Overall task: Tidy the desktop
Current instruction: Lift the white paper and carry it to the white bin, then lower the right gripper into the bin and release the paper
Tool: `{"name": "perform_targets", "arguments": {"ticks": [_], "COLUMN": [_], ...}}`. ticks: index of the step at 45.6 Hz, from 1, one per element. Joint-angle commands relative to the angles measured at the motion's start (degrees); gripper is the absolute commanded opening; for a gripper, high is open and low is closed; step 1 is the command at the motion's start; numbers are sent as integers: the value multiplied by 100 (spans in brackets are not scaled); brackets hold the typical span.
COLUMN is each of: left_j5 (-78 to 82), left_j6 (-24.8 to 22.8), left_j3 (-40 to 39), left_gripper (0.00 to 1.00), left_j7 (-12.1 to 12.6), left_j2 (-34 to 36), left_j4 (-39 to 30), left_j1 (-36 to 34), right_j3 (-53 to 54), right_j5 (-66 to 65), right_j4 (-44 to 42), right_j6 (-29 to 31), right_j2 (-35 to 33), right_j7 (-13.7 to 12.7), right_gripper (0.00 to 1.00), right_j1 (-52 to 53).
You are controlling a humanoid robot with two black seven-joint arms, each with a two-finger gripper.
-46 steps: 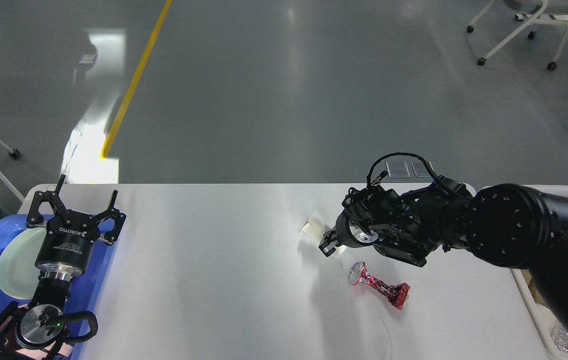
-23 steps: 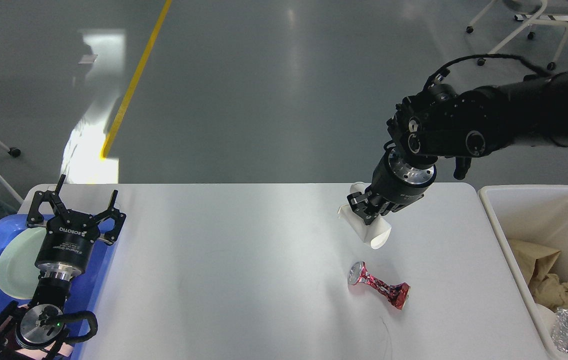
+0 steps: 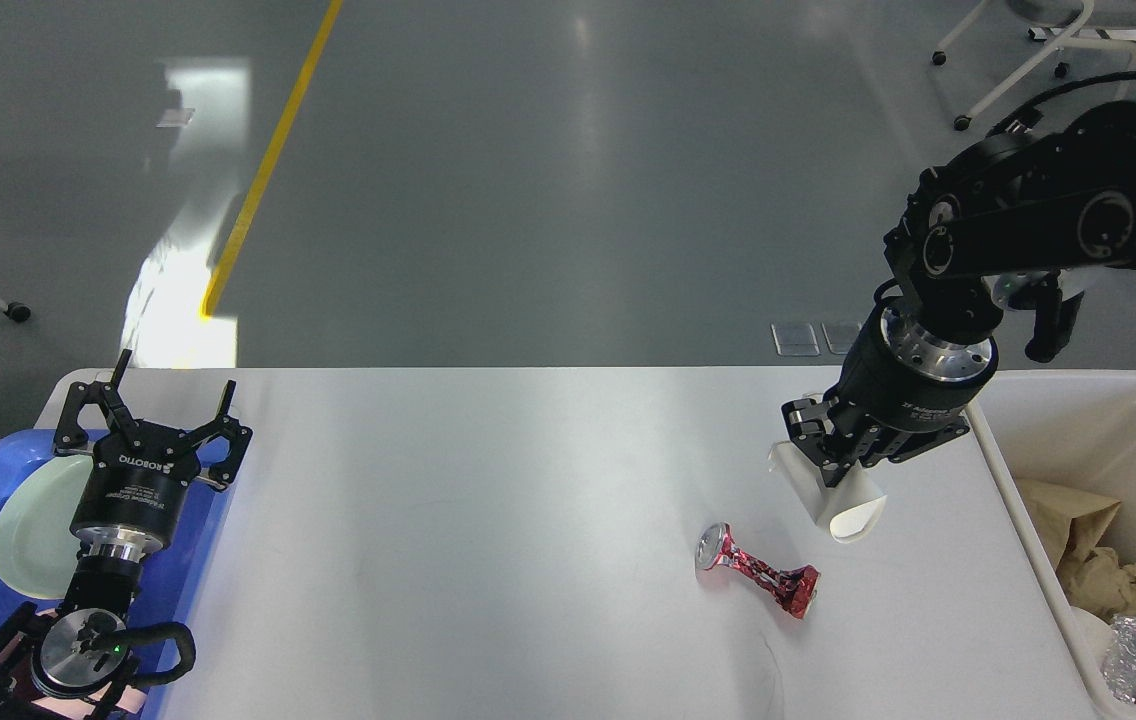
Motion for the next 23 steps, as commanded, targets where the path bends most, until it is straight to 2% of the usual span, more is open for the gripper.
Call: {"name": "perform_targets", "arguments": {"ticks": [1,7,14,23], "left_j5": [0,0,0,0], "left_j6": [-2,7,-2,-2], "left_j3": [0,0,0,0], "left_gripper": [97,97,97,97], "left_j7": [-8,-8,-16,-8], "left_j2": [-1,8,-1,-1], "left_j4": [9,9,9,9], "left_j1": [8,8,8,8], "right_j3": [-377,-870,-1265,-1424], "right_j5": [302,663,663,593], "right_j4": [2,-59,-305,-1227], "right_j6": [-341,-623,-983,-1133], "right_j2": [-43,-236,-807,-1730], "right_j7": [-4,5,5,5], "right_gripper": [0,0,0,0], "right_j1": [-5,-75,-452,-1392]}}
